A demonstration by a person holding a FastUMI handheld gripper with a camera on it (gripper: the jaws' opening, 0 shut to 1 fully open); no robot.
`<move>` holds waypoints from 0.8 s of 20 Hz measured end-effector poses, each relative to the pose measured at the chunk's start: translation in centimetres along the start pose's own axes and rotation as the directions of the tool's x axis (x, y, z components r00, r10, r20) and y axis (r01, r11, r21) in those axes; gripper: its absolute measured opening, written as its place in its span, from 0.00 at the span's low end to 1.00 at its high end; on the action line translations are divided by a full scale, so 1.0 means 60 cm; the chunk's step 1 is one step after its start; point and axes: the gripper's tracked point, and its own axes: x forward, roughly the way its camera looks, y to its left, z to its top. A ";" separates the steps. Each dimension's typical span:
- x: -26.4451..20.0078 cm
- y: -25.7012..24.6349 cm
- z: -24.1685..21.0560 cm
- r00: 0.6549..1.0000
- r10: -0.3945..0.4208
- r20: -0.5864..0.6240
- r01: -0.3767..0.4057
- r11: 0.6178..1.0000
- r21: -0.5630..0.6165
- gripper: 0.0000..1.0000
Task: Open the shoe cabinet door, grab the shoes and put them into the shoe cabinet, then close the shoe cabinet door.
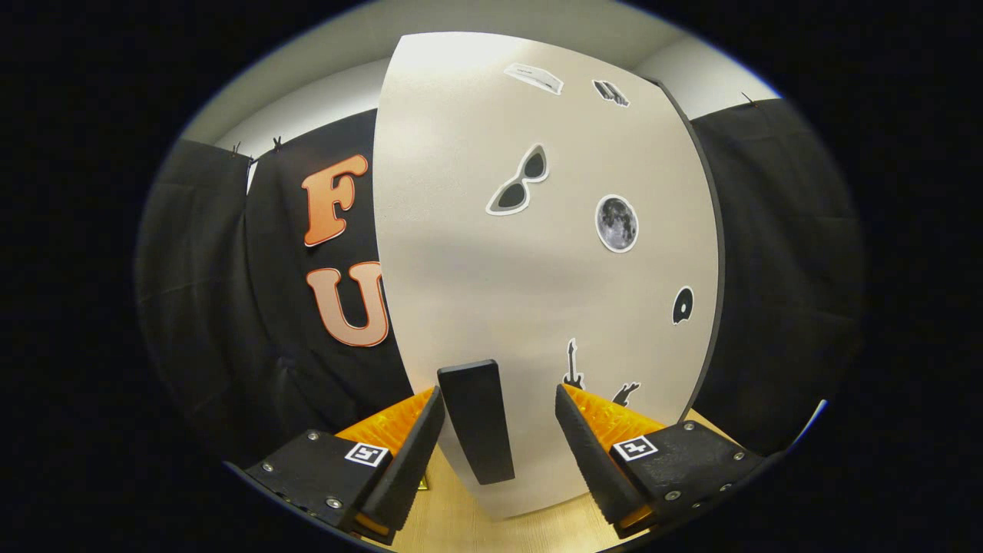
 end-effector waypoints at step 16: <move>-0.233 -0.007 0.135 0.992 0.003 0.129 0.008 0.997 -0.083 0.93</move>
